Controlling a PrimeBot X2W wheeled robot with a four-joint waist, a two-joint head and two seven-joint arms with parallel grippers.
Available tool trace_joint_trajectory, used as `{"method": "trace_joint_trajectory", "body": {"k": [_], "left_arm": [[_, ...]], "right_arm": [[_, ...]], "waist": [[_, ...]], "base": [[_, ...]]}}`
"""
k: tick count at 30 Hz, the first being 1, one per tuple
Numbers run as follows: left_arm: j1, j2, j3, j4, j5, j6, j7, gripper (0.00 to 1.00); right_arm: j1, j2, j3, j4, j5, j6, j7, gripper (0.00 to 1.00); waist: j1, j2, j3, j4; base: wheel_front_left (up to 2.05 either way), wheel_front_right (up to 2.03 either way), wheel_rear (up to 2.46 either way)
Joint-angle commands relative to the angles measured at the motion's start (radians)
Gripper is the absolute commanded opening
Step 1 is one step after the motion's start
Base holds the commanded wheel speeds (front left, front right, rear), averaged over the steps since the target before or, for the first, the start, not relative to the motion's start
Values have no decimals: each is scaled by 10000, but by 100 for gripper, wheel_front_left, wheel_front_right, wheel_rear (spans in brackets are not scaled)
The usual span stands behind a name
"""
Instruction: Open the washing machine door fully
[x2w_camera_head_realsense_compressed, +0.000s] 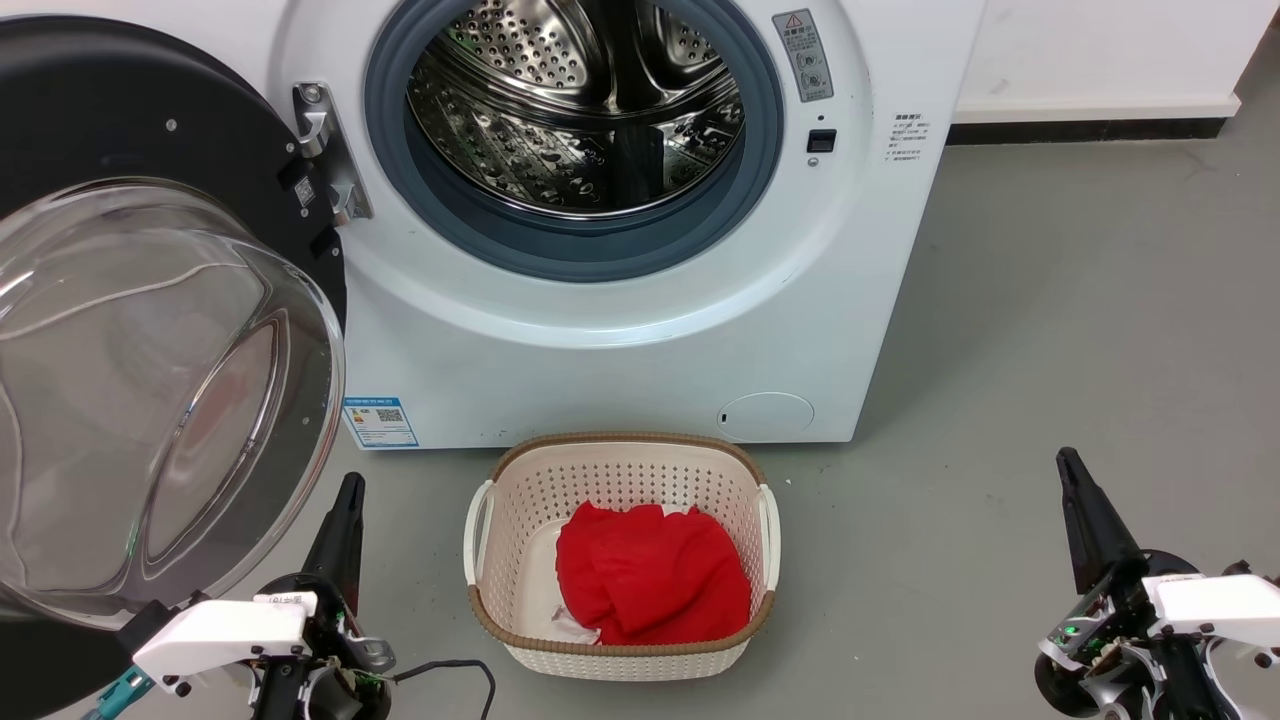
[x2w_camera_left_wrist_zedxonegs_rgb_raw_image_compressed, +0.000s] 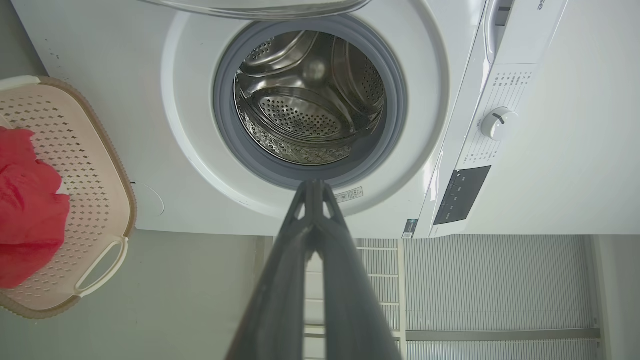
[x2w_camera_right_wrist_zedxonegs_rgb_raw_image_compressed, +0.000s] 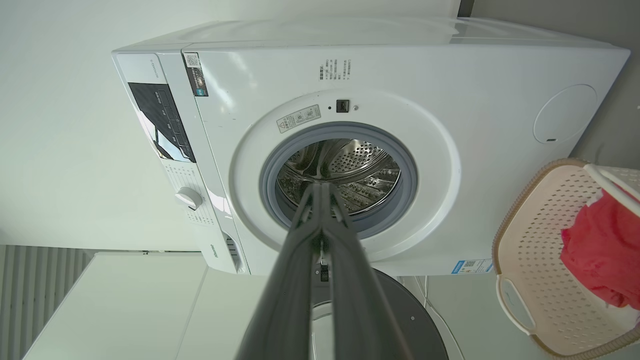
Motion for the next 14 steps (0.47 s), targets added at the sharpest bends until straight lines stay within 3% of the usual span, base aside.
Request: {"method": "trace_joint_trajectory", "body": {"k": [1,14], "left_arm": [[-71,-14,30,6,-17,-33,28,0],[-70,-14,29,5,-18,-33,27,0]], "right_arm": [[-117,15,-31,19,-73,-3,43,0],[-114,42,-67,20,-84,-3,69,0]], "waist": [[0,0,0,0],[0,0,0,0]], "base": [[0,0,0],[0,0,0]]}}
